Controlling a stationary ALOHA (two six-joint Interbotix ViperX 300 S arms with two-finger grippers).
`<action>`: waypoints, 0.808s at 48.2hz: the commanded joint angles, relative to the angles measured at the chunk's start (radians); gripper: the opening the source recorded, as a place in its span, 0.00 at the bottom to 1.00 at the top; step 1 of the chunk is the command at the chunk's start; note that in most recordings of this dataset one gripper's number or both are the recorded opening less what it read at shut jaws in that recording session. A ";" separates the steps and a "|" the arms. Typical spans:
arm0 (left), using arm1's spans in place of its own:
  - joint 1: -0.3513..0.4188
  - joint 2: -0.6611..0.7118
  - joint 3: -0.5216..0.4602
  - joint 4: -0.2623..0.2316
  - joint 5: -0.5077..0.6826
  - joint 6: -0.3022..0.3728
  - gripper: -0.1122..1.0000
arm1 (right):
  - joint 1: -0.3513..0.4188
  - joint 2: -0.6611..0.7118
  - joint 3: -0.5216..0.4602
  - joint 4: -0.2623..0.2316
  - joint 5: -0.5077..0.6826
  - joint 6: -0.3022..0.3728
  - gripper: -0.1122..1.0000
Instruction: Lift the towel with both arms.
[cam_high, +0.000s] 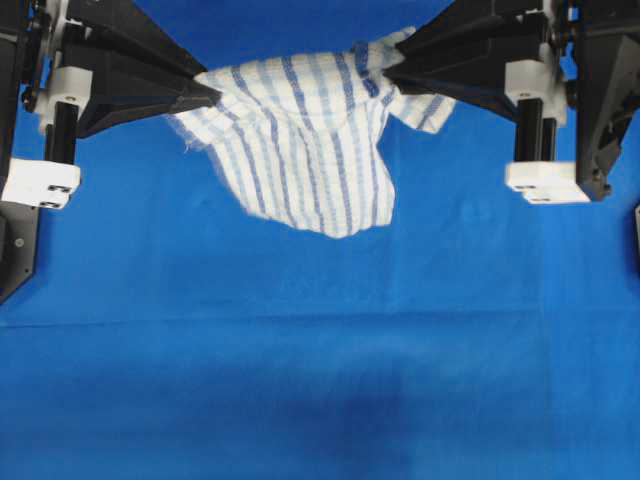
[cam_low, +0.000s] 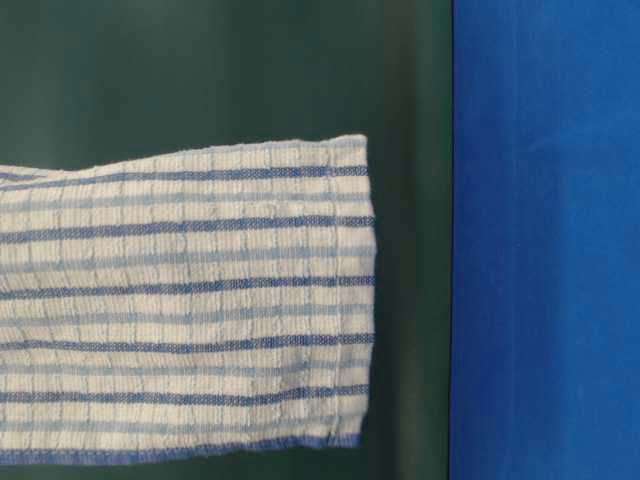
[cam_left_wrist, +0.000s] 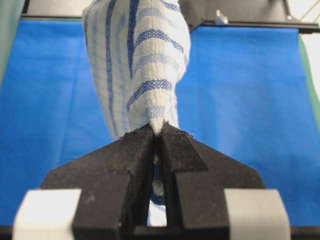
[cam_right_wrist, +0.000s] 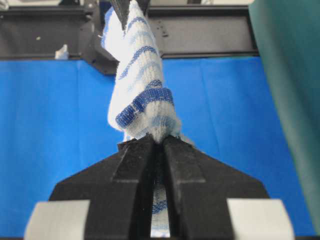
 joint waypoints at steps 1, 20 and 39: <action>0.000 -0.005 -0.017 0.002 -0.014 0.017 0.15 | 0.003 -0.008 -0.021 -0.003 -0.009 -0.003 0.17; 0.000 -0.023 0.067 0.000 -0.091 0.020 0.92 | 0.003 0.002 0.021 -0.026 0.029 0.017 0.67; -0.041 0.020 0.351 0.000 -0.308 0.017 0.91 | 0.011 0.005 0.324 -0.025 -0.138 0.104 0.68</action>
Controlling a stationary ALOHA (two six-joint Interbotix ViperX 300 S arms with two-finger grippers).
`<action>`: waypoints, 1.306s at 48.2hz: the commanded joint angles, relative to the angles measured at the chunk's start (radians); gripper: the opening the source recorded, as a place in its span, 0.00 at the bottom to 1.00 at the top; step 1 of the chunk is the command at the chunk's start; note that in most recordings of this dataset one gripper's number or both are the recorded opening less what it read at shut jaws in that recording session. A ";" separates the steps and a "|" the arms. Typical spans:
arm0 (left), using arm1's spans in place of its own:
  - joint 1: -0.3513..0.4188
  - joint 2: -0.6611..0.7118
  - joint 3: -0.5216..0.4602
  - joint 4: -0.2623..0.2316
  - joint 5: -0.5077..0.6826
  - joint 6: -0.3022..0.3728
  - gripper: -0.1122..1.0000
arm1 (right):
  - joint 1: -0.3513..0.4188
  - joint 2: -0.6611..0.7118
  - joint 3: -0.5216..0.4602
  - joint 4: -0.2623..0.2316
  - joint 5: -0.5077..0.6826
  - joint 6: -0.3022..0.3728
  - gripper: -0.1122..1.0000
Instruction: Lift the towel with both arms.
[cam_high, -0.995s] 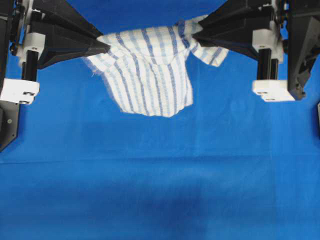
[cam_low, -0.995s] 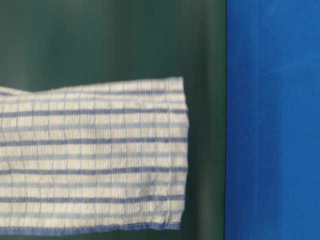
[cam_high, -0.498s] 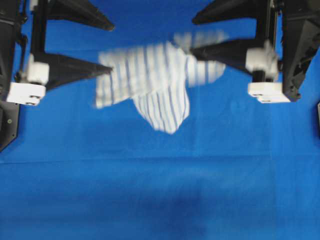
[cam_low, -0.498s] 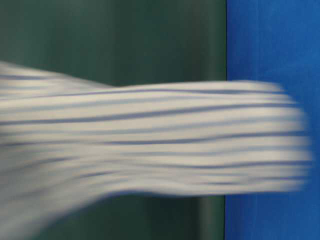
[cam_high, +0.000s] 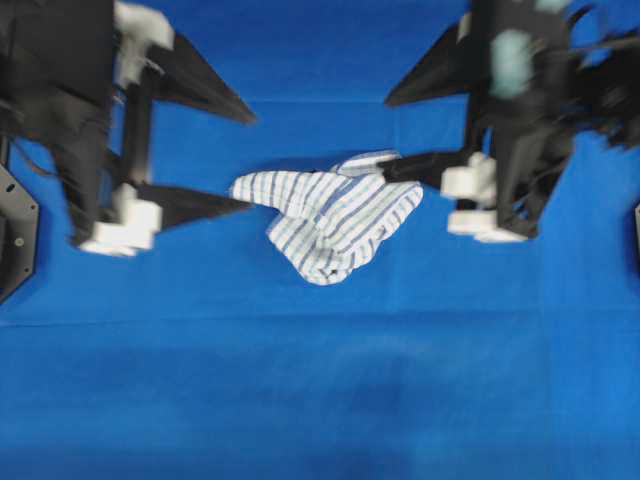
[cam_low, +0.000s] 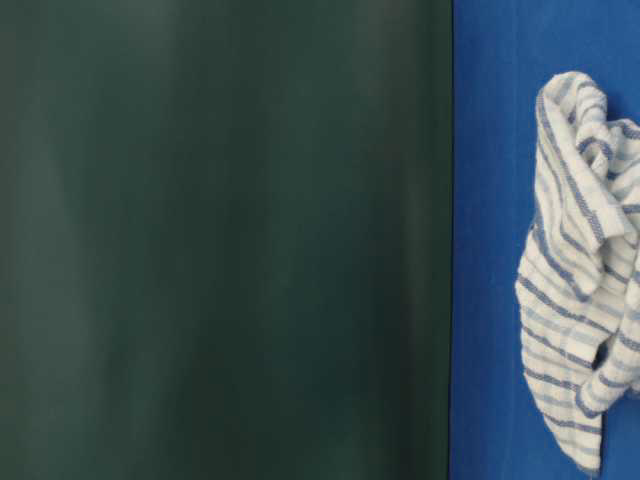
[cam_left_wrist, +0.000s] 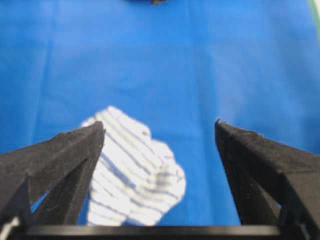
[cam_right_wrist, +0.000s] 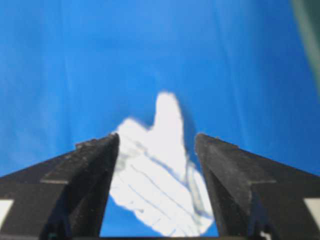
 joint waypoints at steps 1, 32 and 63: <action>-0.005 0.012 0.061 0.002 -0.078 -0.002 0.91 | 0.002 -0.008 0.063 -0.005 -0.075 0.020 0.68; -0.006 0.287 0.388 0.000 -0.543 0.008 0.91 | -0.063 0.158 0.471 -0.006 -0.520 0.083 0.68; -0.012 0.650 0.319 0.000 -0.649 0.005 0.88 | -0.084 0.446 0.459 -0.008 -0.630 0.078 0.68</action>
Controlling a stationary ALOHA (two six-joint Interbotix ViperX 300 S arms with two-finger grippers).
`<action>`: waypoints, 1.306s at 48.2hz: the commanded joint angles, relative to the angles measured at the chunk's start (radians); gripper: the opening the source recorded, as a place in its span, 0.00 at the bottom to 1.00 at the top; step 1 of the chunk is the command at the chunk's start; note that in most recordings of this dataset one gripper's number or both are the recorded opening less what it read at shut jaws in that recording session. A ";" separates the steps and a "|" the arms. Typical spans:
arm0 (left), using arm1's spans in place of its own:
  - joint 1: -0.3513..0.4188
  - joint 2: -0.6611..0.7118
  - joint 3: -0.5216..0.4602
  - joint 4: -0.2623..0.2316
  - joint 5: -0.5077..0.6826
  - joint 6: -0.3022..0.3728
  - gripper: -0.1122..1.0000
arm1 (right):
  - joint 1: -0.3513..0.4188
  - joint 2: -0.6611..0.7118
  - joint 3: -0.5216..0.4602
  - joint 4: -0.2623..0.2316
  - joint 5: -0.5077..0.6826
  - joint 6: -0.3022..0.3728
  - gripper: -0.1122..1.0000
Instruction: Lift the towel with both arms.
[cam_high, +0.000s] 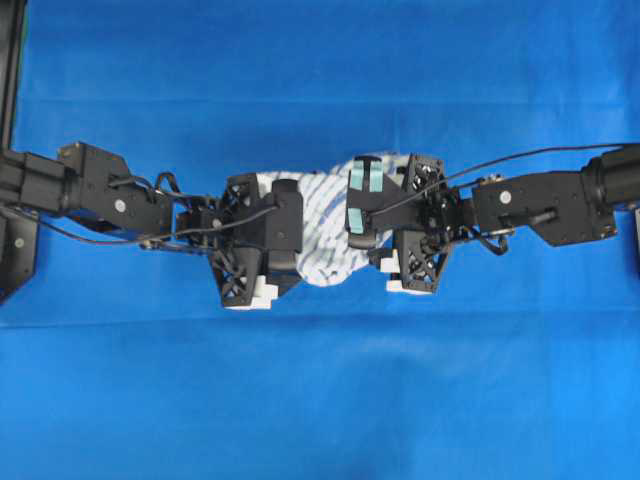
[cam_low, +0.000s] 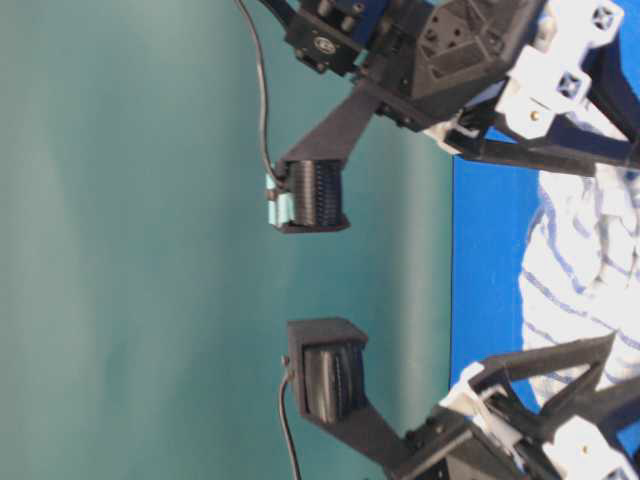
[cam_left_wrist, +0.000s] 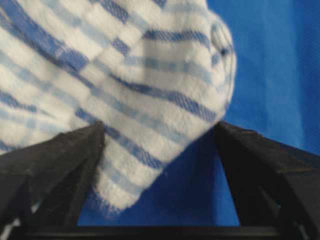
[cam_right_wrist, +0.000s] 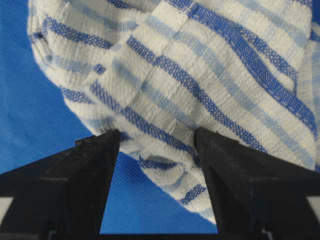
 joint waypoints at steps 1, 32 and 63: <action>-0.002 -0.003 -0.023 -0.002 0.000 0.003 0.87 | -0.009 -0.012 -0.018 -0.003 -0.009 -0.005 0.68; -0.002 -0.172 -0.026 -0.002 0.137 0.006 0.13 | -0.012 -0.118 -0.028 0.000 0.034 -0.011 0.18; 0.017 -0.630 -0.209 -0.003 0.595 -0.002 0.13 | -0.003 -0.468 -0.221 0.005 0.354 -0.008 0.18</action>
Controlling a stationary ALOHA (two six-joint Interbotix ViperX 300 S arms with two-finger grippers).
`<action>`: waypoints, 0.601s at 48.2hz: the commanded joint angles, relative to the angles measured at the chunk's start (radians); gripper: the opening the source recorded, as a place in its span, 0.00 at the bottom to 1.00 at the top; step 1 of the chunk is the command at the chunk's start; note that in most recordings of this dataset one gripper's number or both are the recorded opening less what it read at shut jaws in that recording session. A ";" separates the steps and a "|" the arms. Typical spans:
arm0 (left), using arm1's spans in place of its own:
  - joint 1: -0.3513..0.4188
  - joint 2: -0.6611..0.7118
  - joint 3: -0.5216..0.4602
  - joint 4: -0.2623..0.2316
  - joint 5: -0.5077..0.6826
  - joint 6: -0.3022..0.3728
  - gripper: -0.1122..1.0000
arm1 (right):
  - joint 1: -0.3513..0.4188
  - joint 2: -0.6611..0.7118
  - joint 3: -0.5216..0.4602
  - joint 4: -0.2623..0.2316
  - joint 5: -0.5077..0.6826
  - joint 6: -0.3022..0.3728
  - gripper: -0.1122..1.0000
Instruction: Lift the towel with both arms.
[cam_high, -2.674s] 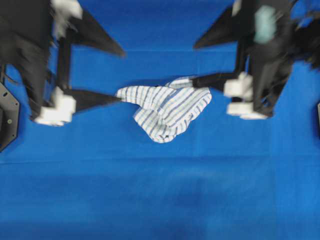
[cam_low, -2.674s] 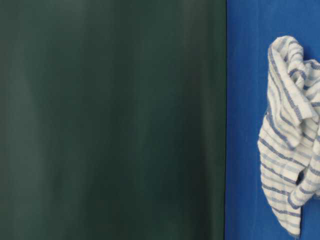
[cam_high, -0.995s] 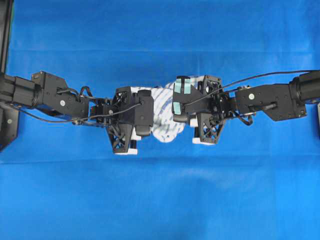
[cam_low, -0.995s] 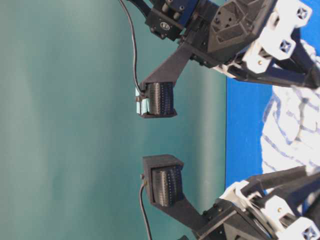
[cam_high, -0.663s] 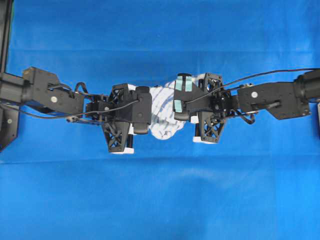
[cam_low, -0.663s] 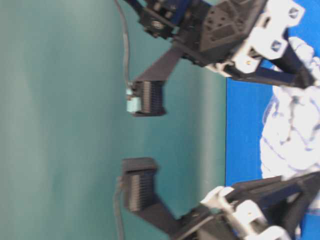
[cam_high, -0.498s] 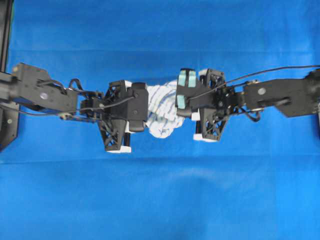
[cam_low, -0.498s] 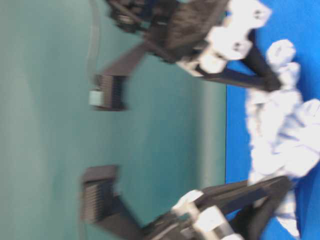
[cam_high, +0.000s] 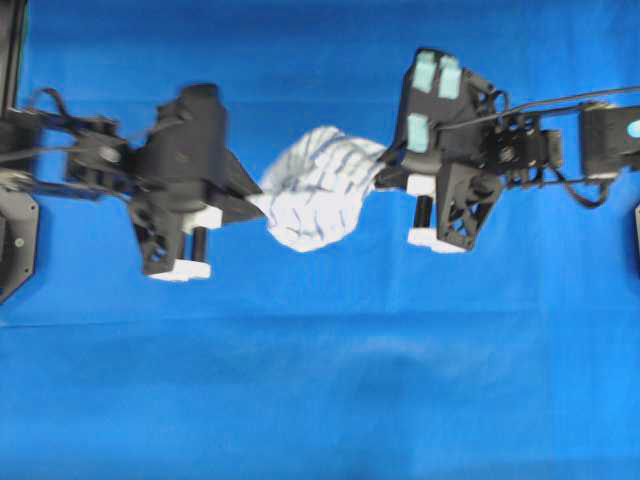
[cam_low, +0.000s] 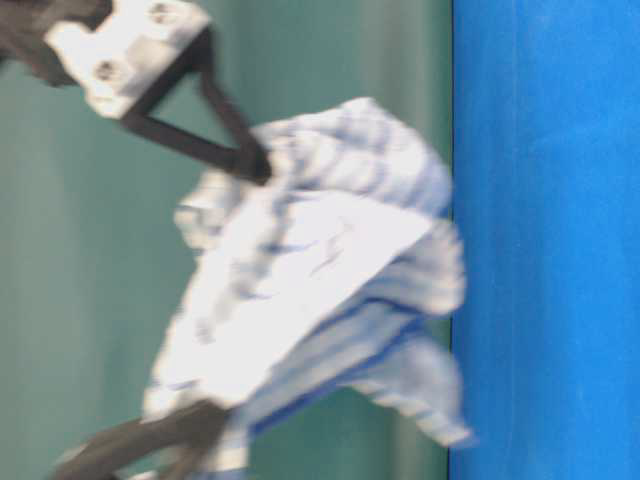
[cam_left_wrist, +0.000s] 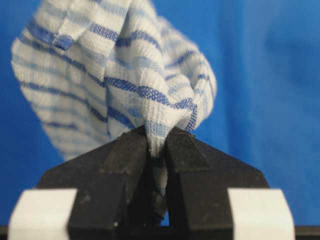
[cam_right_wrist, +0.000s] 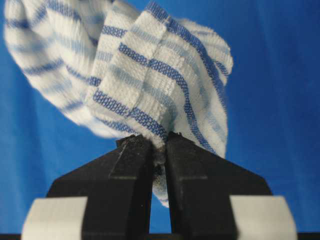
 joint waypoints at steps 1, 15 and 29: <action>0.002 -0.054 -0.060 -0.003 0.046 0.000 0.13 | 0.006 -0.055 -0.071 0.002 0.044 -0.003 0.18; 0.009 -0.127 -0.199 -0.003 0.204 -0.002 0.13 | 0.046 -0.124 -0.262 0.002 0.204 -0.015 0.18; 0.032 -0.133 -0.341 -0.003 0.308 -0.002 0.13 | 0.075 -0.129 -0.434 -0.003 0.339 -0.021 0.18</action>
